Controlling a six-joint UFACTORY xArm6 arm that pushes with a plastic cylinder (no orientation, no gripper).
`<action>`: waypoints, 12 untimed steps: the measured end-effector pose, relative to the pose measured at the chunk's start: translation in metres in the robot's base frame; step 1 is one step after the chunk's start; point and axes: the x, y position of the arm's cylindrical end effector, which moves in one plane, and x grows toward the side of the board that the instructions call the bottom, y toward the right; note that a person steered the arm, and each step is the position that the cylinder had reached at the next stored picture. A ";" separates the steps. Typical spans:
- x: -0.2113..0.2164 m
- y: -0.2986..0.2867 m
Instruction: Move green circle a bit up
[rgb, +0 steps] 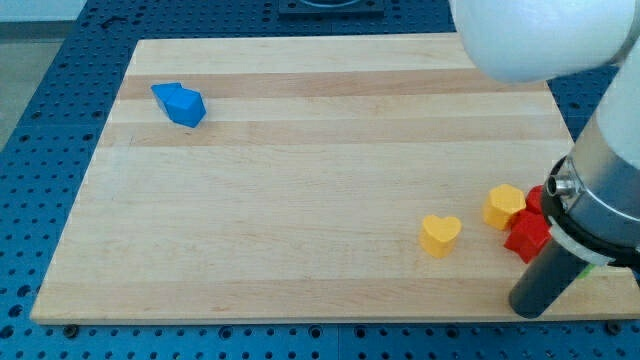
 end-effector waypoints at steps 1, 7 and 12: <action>0.000 0.009; -0.006 0.051; -0.032 0.063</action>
